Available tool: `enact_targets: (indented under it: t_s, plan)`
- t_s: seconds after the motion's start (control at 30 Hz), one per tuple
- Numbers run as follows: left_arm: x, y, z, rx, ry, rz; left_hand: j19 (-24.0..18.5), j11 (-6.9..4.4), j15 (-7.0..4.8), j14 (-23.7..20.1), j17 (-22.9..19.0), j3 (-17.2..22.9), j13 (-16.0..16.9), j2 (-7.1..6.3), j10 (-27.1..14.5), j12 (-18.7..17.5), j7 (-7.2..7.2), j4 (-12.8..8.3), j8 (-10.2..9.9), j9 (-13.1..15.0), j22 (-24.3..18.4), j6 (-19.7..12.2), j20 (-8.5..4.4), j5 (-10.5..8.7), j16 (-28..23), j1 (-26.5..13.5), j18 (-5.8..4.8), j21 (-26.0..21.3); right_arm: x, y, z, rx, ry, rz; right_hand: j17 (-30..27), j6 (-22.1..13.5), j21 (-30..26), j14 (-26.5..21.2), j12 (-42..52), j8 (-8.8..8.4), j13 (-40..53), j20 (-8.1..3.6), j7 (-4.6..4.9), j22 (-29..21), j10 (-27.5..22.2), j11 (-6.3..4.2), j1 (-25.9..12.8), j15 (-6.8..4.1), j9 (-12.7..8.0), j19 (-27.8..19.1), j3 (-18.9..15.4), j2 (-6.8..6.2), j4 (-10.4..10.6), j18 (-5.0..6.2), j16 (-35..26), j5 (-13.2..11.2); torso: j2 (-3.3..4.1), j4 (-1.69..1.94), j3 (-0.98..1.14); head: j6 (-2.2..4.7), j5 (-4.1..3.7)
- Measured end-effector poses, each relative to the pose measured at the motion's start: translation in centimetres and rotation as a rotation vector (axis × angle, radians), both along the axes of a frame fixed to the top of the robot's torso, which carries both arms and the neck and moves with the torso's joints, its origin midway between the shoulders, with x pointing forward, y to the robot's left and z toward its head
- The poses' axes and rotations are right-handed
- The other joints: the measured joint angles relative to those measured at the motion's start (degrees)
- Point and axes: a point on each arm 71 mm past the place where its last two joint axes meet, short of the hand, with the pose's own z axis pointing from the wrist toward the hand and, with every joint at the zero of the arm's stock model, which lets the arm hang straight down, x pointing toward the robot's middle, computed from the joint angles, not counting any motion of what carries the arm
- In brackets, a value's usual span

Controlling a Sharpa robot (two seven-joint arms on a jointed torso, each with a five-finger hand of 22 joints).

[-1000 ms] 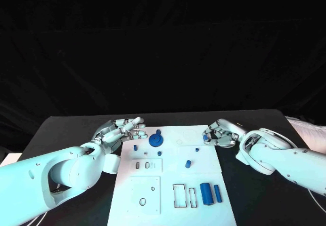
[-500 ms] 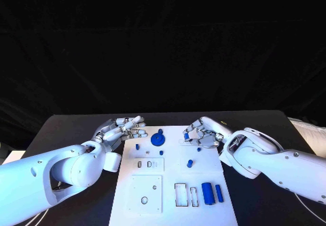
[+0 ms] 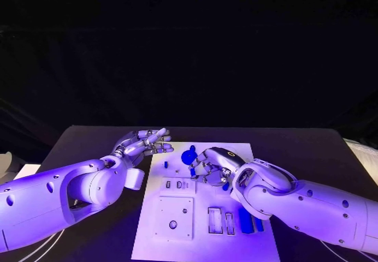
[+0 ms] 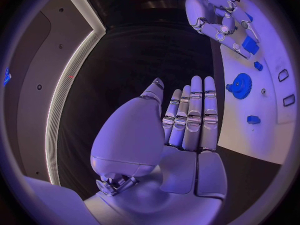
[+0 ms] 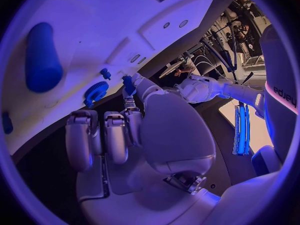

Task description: Assemble the parts on the task board

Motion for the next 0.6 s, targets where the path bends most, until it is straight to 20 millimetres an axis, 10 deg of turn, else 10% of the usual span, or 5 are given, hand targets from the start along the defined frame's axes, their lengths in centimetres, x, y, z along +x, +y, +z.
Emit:
enact_targets:
  t_s: [0.27,0.6]
  plan:
    - [0.2,-0.2,-0.1,-0.001,0.001,-0.001,0.0,0.00,0.00,0.0,0.0,0.0,0.0,0.00,0.0,0.0,0.00,0.0,0.0,0.0,0.0,0.0,0.00,0.00,0.0,0.0,0.00,0.0,-0.3,1.8,-1.3,-0.046,0.010,0.005,0.0,0.0,0.0,0.0,0.0,0.00,0.0,0.00,0.00,0.0,0.0,0.01,-0.3,0.00,0.0,0.0,0.0,-0.01,0.0,0.02,0.0,0.0,-0.25,0.29,-0.42,-0.70,0.12]
    - [0.2,-0.2,-0.1,-0.001,0.001,-0.002,0.0,0.00,0.00,0.0,0.0,0.0,0.0,0.00,0.0,0.0,0.00,0.0,0.0,0.0,0.0,0.0,0.00,0.00,0.0,0.0,0.00,0.0,-0.3,2.6,-2.2,-0.088,0.022,-0.001,0.0,0.0,0.0,0.0,-0.1,0.00,0.0,0.00,0.00,0.0,0.0,0.02,-0.5,0.00,0.0,0.0,0.0,-0.13,0.0,0.07,0.0,-0.1,-0.26,0.32,-0.43,-1.30,0.55]
